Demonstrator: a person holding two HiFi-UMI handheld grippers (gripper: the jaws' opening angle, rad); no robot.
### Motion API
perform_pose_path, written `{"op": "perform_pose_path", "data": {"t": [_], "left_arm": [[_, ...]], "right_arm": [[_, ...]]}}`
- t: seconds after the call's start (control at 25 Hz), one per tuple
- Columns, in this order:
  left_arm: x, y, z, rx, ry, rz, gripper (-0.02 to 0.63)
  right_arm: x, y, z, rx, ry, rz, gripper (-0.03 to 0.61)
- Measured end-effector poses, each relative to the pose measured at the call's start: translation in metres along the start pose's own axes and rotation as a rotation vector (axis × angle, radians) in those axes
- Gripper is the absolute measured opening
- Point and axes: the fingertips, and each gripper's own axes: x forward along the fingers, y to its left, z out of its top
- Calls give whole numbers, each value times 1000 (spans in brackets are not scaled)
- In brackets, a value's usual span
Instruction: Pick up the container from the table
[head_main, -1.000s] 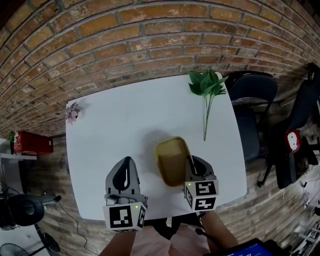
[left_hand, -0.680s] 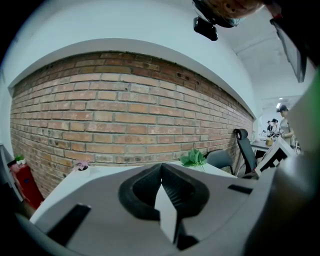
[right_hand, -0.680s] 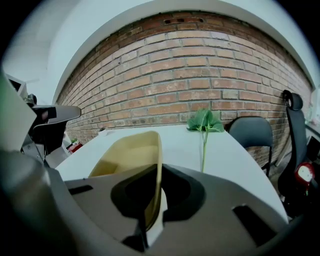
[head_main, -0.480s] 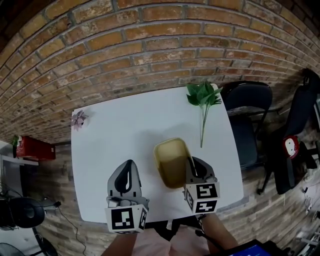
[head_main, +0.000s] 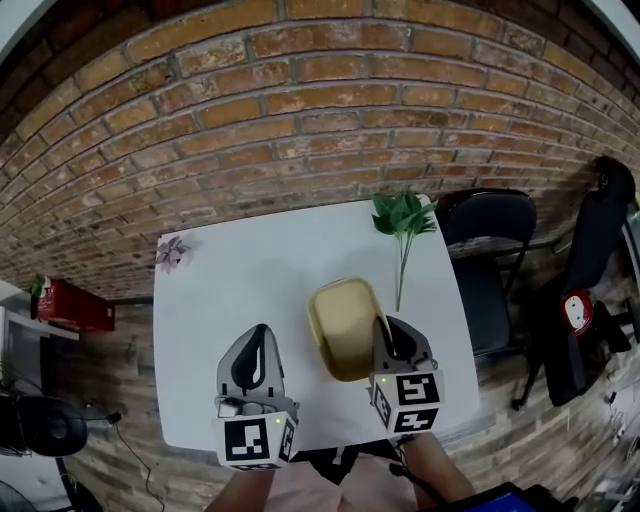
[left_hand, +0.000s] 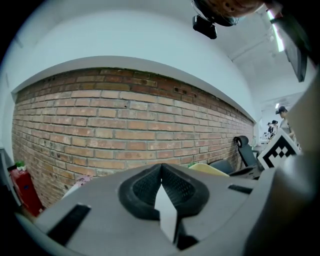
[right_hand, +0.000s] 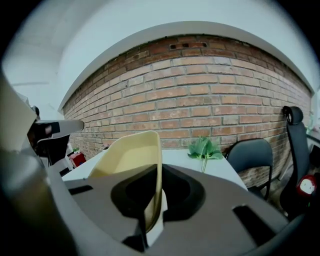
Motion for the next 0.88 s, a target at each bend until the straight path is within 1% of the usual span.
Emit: {"op": "perform_pose_path", "data": {"t": [0.24, 0.88], "left_arm": [[-5, 1, 18, 0, -39, 14, 9], [-13, -1, 83, 15, -181, 30, 9]], "right_arm": [[-10, 2, 25, -29, -61, 7, 17], [-47, 4, 108, -99, -246, 25, 17]]}}
